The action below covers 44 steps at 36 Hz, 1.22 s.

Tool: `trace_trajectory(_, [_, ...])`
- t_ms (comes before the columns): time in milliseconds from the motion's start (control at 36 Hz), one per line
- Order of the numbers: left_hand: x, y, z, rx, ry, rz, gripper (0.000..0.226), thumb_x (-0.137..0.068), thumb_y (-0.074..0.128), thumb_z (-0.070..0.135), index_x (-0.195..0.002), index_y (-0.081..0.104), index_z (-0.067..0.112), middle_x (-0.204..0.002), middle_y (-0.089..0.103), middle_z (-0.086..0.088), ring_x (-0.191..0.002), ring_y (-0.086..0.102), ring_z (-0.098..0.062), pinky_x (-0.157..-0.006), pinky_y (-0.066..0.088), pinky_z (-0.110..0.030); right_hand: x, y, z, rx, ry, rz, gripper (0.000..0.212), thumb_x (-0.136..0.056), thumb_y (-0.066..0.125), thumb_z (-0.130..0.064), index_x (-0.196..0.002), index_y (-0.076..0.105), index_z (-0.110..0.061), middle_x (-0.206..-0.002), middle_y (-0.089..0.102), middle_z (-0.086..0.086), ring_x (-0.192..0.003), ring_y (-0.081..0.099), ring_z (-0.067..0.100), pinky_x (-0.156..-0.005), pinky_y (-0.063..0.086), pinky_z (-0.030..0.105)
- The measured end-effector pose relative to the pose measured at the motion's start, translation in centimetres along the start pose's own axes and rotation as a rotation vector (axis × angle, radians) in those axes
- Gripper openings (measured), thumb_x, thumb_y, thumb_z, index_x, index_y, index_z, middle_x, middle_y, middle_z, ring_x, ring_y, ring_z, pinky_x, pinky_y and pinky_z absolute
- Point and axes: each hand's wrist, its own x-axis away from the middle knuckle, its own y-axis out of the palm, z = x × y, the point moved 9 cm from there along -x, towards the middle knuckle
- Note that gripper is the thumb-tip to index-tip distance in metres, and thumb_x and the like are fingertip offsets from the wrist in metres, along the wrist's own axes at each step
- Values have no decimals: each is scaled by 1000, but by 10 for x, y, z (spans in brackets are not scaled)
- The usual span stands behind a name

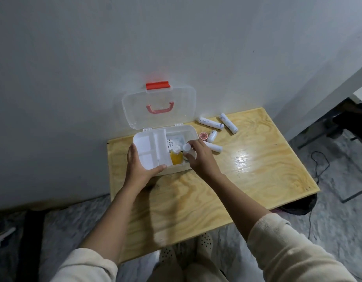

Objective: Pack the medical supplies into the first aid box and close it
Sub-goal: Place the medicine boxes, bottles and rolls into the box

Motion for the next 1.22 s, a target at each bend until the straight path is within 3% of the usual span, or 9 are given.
trace_trajectory(139, [1, 0, 1, 14, -8, 3, 122, -58, 89, 39, -150, 10, 22, -153, 20, 0, -137, 25, -20, -105, 32, -34, -1, 5, 11, 41, 37, 6, 29, -81, 65, -9, -108, 55, -9, -110, 61, 10, -99, 50, 25, -87, 48, 42])
trace_trajectory(361, [3, -1, 3, 44, -5, 16, 118, -59, 90, 34, -148, 14, 23, -150, 23, 0, -135, 26, -18, -99, 30, -28, -5, -1, 6, 87, -16, 47, 30, -80, 66, -10, -107, 51, -9, -102, 61, 12, -92, 52, 26, -72, 42, 29])
trace_trajectory(667, [2, 1, 0, 56, -34, 14, 120, -55, 92, 33, -148, 16, 24, -149, 25, 0, -135, 29, -20, -108, 35, -39, -4, -1, 12, 60, -65, -32, 39, -81, 65, -17, -117, 50, -12, -120, 56, 8, -105, 49, 20, -85, 42, 25])
trace_trajectory(778, [1, 1, -3, 47, -39, 14, 121, -55, 91, 36, -148, 15, 27, -151, 23, 1, -137, 27, -20, -110, 34, -42, 6, -27, 8, -77, -226, 166, 40, -82, 64, -14, -118, 50, -5, -117, 57, 12, -106, 53, 23, -89, 48, 33])
trace_trajectory(833, [1, 2, -6, 50, -44, 18, 121, -55, 91, 36, -149, 15, 28, -152, 22, 2, -138, 26, -19, -111, 32, -41, 3, -45, 26, -142, -159, 291, 34, -85, 60, -12, -117, 51, -6, -116, 56, 10, -108, 53, 23, -89, 48, 35])
trace_trajectory(917, [-1, 2, -10, 33, -58, 27, 124, -52, 91, 43, -149, 16, 30, -152, 23, 3, -139, 26, -19, -112, 32, -47, -19, -63, 77, -184, 92, 384, 32, -89, 53, -12, -120, 49, -9, -122, 53, 9, -113, 49, 23, -93, 42, 33])
trace_trajectory(1000, [-1, 3, -13, 39, -77, 22, 127, -44, 86, 56, -148, 17, 33, -152, 24, 6, -139, 27, -17, -112, 33, -45, -50, -72, 125, -119, 268, 347, 40, -89, 50, -12, -128, 43, -6, -131, 46, 11, -123, 42, 24, -97, 34, 27])
trace_trajectory(1111, [0, 4, -12, 51, -83, 31, 128, -46, 89, 51, -149, 15, 34, -153, 19, 13, -139, 23, -9, -111, 29, -35, -87, -79, 167, 20, 394, 269, 50, -90, 52, -19, -134, 34, -1, -138, 38, 16, -127, 36, 30, -101, 34, 35])
trace_trajectory(1222, [-1, 4, -17, 56, -78, 23, 128, -41, 84, 60, -148, 18, 34, -152, 27, 10, -139, 29, -12, -112, 33, -42, -118, -70, 190, 96, 430, 134, 69, -87, 59, -29, -139, 24, -1, -147, 29, 17, -136, 25, 30, -112, 27, 40])
